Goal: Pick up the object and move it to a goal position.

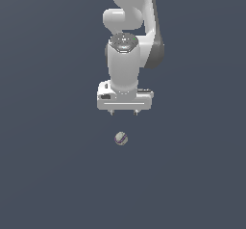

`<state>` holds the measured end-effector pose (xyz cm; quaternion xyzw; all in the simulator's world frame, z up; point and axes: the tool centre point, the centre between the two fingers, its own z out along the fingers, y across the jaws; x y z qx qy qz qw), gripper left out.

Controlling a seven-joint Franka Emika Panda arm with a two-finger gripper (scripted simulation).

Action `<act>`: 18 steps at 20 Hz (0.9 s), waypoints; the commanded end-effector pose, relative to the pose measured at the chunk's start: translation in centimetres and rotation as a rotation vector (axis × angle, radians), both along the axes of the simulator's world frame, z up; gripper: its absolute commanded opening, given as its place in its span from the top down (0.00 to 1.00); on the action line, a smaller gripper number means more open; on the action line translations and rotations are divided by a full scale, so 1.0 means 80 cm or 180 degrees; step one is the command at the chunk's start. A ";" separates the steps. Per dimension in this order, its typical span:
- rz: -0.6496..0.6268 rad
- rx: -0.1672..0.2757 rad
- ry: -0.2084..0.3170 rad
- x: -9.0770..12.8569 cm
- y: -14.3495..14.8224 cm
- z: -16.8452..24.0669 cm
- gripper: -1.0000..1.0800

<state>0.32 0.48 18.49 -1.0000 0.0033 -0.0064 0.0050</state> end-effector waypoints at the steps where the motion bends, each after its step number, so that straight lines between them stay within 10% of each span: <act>1: 0.0000 0.0000 0.0000 0.000 0.000 0.000 0.04; 18: 0.0194 -0.0047 -0.0010 0.000 0.030 0.002 0.04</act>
